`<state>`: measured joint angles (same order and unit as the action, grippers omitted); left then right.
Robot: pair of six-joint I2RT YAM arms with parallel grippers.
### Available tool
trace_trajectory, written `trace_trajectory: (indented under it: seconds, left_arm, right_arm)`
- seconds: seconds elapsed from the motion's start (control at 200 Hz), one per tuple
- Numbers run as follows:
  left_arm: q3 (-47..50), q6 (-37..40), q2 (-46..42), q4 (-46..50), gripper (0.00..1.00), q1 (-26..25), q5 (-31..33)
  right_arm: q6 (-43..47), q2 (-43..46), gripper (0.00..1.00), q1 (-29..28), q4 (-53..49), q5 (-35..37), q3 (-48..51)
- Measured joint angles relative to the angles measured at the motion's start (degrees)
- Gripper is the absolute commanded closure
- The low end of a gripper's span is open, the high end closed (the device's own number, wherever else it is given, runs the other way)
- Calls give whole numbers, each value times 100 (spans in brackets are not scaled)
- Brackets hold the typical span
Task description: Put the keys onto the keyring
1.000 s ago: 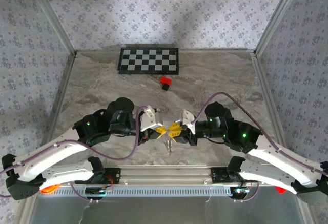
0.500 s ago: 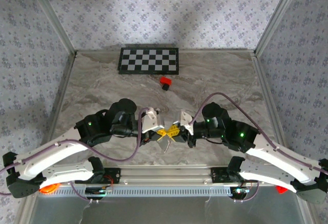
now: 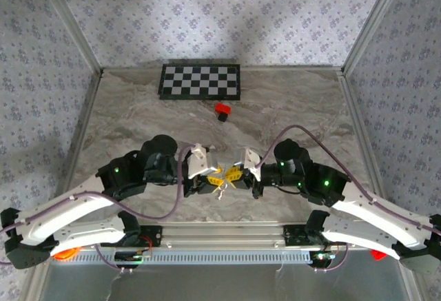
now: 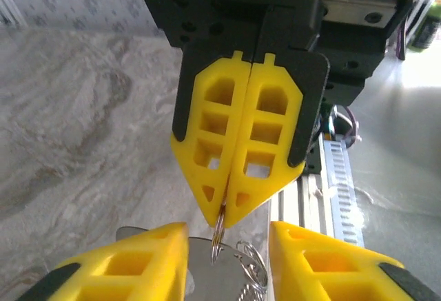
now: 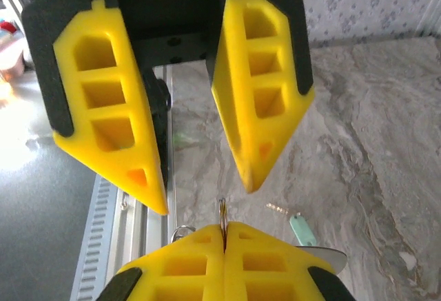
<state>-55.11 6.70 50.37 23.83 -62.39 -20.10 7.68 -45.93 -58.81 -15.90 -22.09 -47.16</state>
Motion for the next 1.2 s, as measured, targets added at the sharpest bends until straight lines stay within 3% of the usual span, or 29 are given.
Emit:
trace_trajectory:
  seconds: [0.255, 0.515, 1.199]
  left_arm:
    - [994, -634, -1185, -769, 61, 0, 90]
    - [1268, -968, -1690, -1187, 65, 0, 149]
    - [1268, -977, -957, -2354, 72, 0, 33]
  right_arm:
    - [-638, 369, 100, 31, 1246, -181, 702]
    - [-1274, 669, 100, 72, 2470, -334, 1207]
    - [-2153, 490, 100, 81, 4636, -426, 1840]
